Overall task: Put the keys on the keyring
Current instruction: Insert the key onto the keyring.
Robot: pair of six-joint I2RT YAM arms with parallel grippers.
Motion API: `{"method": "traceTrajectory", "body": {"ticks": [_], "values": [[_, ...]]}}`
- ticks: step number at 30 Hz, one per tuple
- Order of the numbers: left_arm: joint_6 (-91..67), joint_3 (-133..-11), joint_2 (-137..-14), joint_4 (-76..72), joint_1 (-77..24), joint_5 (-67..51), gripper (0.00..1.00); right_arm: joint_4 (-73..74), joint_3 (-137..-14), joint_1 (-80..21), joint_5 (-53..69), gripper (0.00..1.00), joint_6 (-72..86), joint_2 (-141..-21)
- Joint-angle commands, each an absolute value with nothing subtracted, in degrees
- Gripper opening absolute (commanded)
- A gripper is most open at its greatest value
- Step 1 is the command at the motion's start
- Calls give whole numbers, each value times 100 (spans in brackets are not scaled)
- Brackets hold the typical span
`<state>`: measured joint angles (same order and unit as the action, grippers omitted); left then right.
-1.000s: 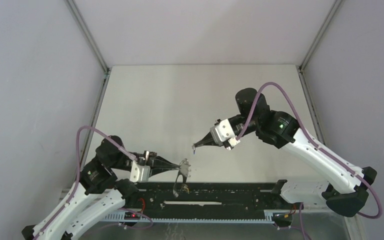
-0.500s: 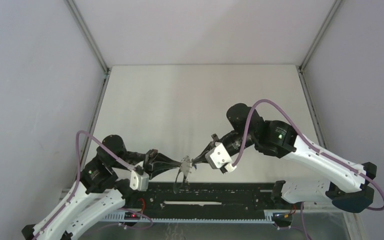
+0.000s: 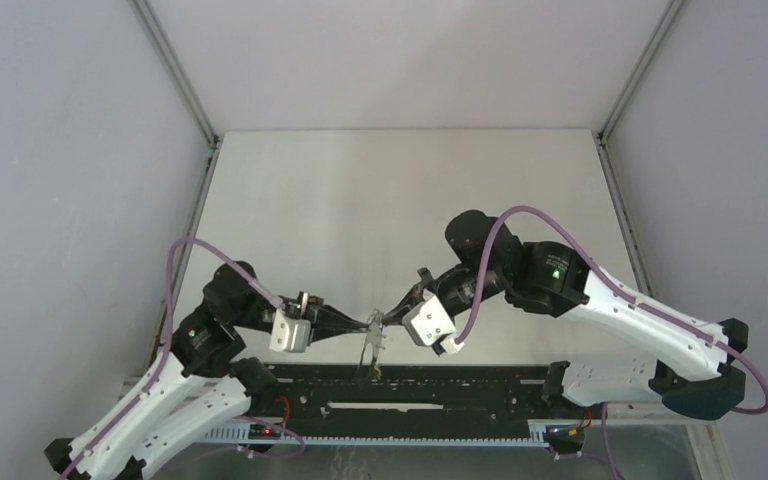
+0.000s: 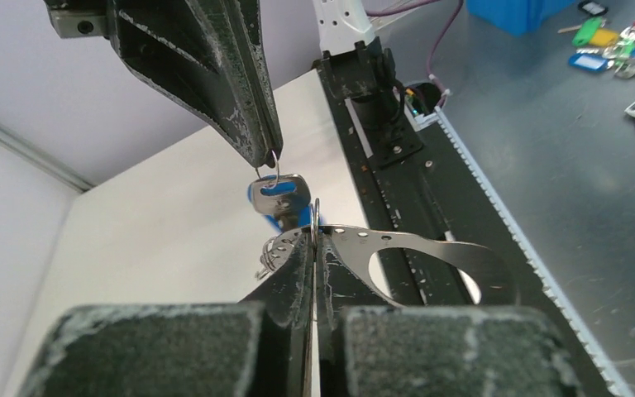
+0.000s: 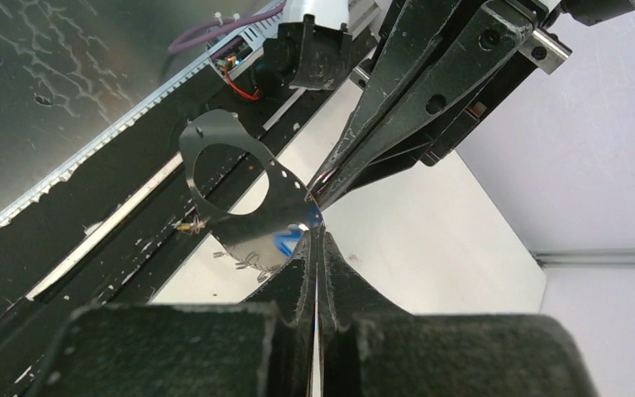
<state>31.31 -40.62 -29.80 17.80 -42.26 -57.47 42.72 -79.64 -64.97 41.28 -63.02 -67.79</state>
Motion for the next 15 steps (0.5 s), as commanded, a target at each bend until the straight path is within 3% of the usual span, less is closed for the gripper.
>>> {"method": "traceTrajectory", "body": {"ticks": [1,15], "values": [[2297,-4375,-3048,1313,-4267,-6041,0,4489,-8314,-6563,4009,0,-6523,-6771],[2524,-4380,-3041,1456,-4269,-6058,0,4953,-8741,-6702,4199,0,-6728,-7157]]}}
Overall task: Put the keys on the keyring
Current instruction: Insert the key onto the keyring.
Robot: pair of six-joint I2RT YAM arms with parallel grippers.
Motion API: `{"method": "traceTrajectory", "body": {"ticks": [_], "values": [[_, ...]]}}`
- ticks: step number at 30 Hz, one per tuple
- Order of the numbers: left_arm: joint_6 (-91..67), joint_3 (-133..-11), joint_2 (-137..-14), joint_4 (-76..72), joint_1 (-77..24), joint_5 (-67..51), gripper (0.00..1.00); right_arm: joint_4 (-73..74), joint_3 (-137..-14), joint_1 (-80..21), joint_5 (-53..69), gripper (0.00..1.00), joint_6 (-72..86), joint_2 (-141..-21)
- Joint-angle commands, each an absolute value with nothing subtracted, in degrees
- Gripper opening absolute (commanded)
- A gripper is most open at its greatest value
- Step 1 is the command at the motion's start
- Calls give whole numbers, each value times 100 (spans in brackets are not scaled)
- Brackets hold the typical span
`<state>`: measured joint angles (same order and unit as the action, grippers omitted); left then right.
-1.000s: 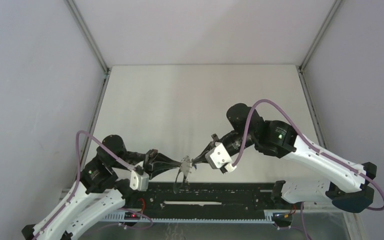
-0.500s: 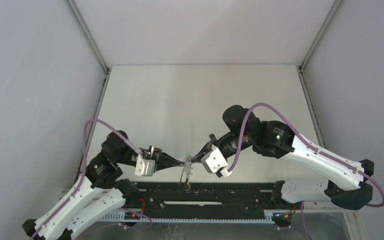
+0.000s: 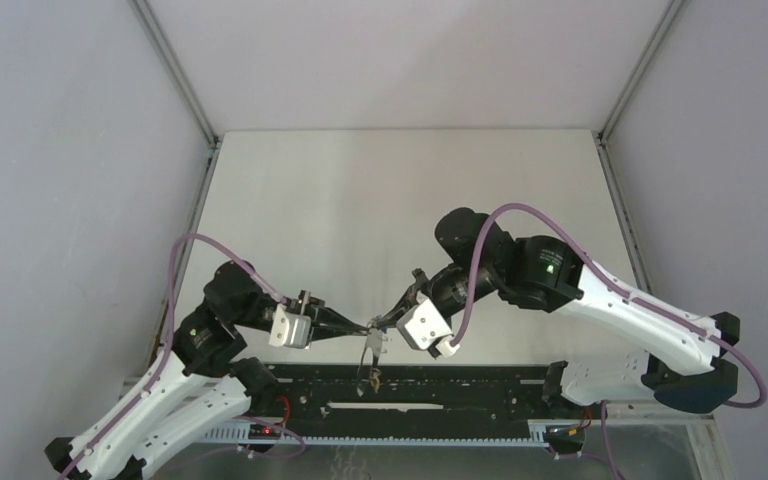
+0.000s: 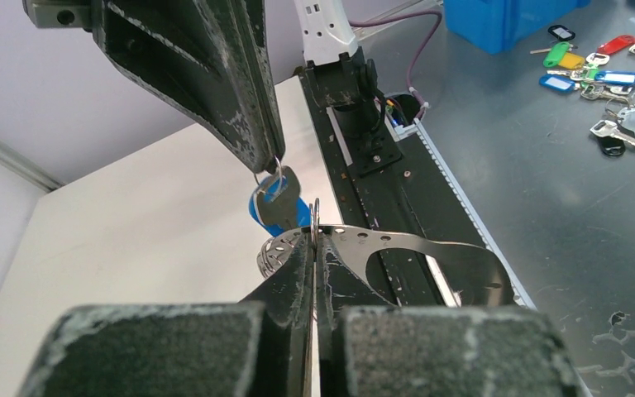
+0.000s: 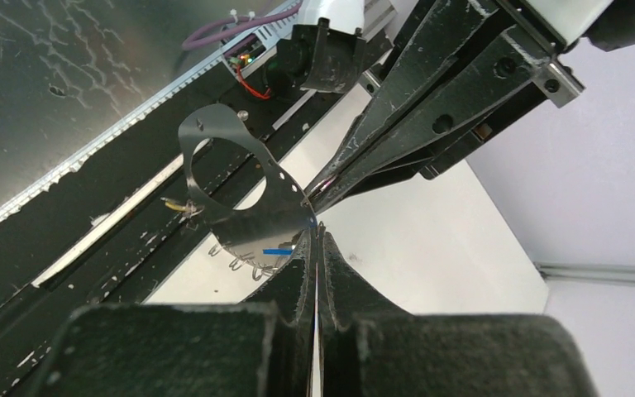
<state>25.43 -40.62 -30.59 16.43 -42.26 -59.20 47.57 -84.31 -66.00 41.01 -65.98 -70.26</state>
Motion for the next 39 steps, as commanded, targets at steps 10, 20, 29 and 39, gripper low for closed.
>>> {"method": "traceTrajectory", "body": {"ticks": [10,20,29,39], "values": [[2733,-4426,-3001,1757,-4278,-6032,0,4941,-8820,-6794,4144,0,-6731,-7299],[2750,-4426,-3005,1768,-4278,-5995,0,5088,-8813,-6794,4176,0,-6803,-7389],[2777,-4420,-2982,1814,-4267,-5985,0,5113,-8886,-6803,4254,0,-6778,-7489],[2839,-4407,-2976,1890,-4272,-5977,0,5012,-8877,-6812,4218,0,-6756,-7478]]}}
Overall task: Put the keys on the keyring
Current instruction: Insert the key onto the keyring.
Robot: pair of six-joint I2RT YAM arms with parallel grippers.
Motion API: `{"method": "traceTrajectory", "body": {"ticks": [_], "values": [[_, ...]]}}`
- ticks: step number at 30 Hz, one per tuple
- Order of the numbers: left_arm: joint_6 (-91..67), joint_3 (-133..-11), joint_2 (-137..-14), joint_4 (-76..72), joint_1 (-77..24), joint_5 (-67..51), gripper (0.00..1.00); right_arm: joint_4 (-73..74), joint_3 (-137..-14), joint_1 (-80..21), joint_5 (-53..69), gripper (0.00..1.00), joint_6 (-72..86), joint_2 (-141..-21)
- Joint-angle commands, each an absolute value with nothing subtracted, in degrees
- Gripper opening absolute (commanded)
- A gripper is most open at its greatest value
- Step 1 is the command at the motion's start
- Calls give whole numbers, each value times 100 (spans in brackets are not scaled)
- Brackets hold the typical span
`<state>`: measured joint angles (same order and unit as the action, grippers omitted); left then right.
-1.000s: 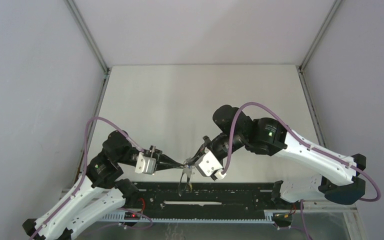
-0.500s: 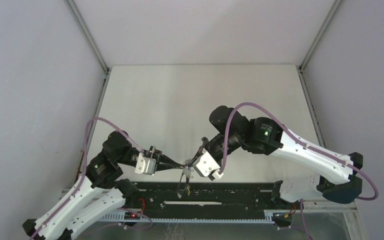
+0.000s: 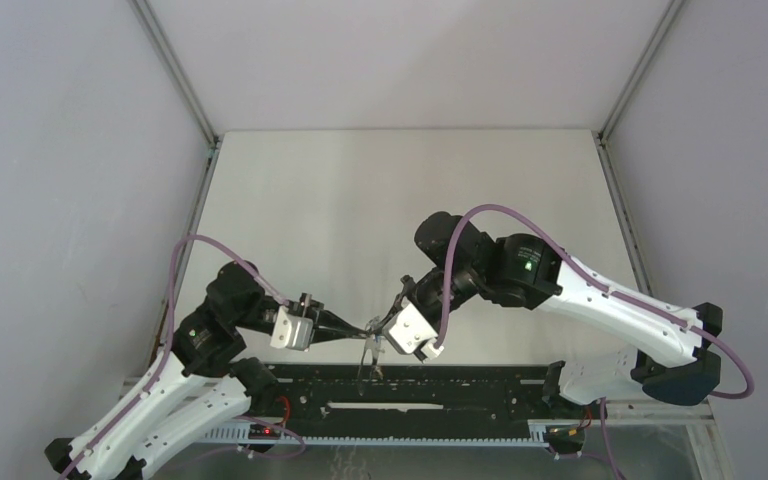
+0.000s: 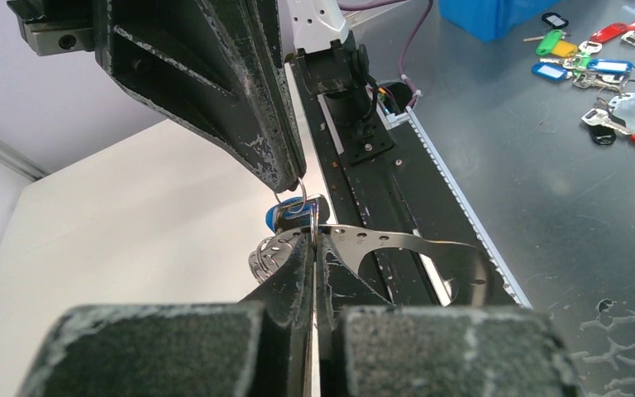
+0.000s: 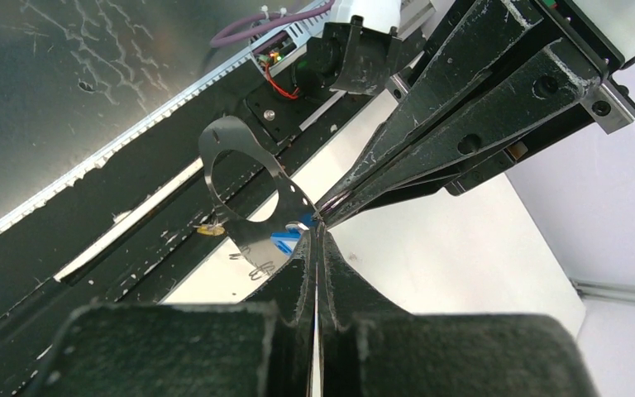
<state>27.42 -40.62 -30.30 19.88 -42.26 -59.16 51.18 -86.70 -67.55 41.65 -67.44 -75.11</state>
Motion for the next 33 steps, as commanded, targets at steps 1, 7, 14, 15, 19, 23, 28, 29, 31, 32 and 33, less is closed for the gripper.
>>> {"method": "traceTrajectory", "body": {"ticks": [1,7,14,15,19,23,28,29,31,32,33], "values": [[2839,-4411,-2976,1890,-4277,-5981,0,5010,-8877,-6812,4212,0,-6744,-7494],[2847,-4395,-2964,1881,-4273,-5960,0,4942,-8877,-6819,4229,0,-6724,-7510],[2848,-4387,-2957,1880,-4272,-5929,0,4855,-8870,-6828,4254,0,-6690,-7545],[2848,-4384,-2956,1882,-4275,-5924,0,4852,-8868,-6829,4254,0,-6689,-7542],[2848,-4385,-2960,1881,-4274,-5898,0,4838,-8876,-6838,4269,0,-6687,-7565],[2841,-4370,-2960,1881,-4272,-5865,0,4818,-8879,-6864,4280,0,-6697,-7585],[2819,-4368,-2962,1881,-4276,-5794,0,4733,-8864,-6893,4275,0,-6671,-7598],[2818,-4368,-2961,1889,-4275,-5785,0,4722,-8860,-6899,4280,0,-6671,-7594],[2800,-4368,-2958,1889,-4278,-5785,0,4711,-8851,-6910,4280,0,-6675,-7594],[2796,-4360,-2961,1887,-4272,-5778,0,4696,-8843,-6913,4280,0,-6671,-7587],[2787,-4356,-2962,1889,-4272,-5775,0,4683,-8842,-6916,4280,0,-6670,-7585]]}}
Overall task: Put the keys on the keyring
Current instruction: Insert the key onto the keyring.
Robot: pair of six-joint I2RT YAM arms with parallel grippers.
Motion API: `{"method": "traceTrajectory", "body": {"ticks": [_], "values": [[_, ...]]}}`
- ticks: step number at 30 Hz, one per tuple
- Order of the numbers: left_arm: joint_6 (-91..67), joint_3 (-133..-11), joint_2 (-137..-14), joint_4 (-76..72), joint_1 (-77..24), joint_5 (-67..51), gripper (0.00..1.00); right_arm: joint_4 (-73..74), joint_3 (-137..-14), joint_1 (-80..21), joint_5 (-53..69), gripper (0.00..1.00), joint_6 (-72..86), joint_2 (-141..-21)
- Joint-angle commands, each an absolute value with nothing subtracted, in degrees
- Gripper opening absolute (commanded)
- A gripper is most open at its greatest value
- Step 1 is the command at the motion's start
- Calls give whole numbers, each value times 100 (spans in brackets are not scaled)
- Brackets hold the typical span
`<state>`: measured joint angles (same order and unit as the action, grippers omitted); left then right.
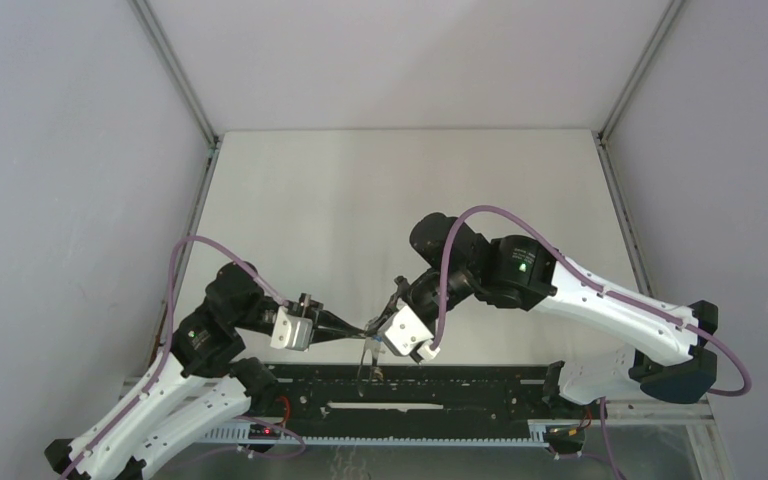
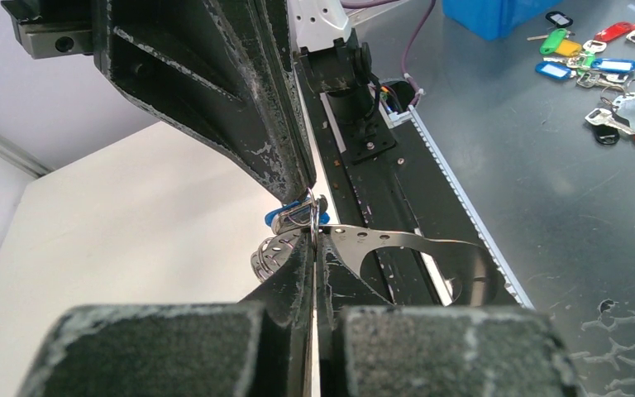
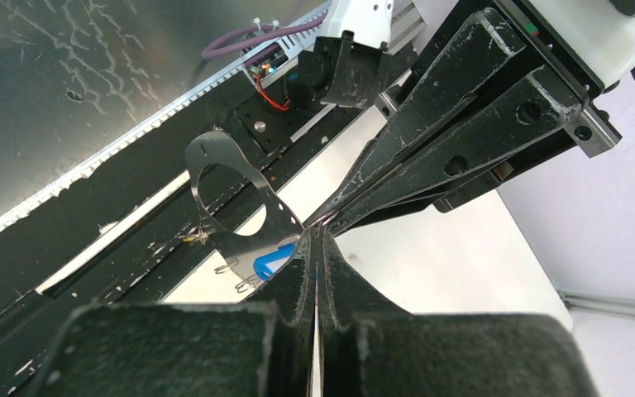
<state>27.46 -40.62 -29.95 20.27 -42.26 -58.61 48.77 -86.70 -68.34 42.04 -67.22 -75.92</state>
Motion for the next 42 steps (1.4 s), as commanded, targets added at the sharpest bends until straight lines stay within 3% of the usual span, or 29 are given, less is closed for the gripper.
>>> {"method": "traceTrajectory", "body": {"ticks": [1,42], "values": [[2779,-4358,-2960,1891,-4271,-5780,0,4674,-8842,-6924,4280,0,-6663,-7578],[2925,-4348,-2941,1978,-4274,-5722,0,3984,-8813,-7074,3855,0,-5969,-7890]]}}
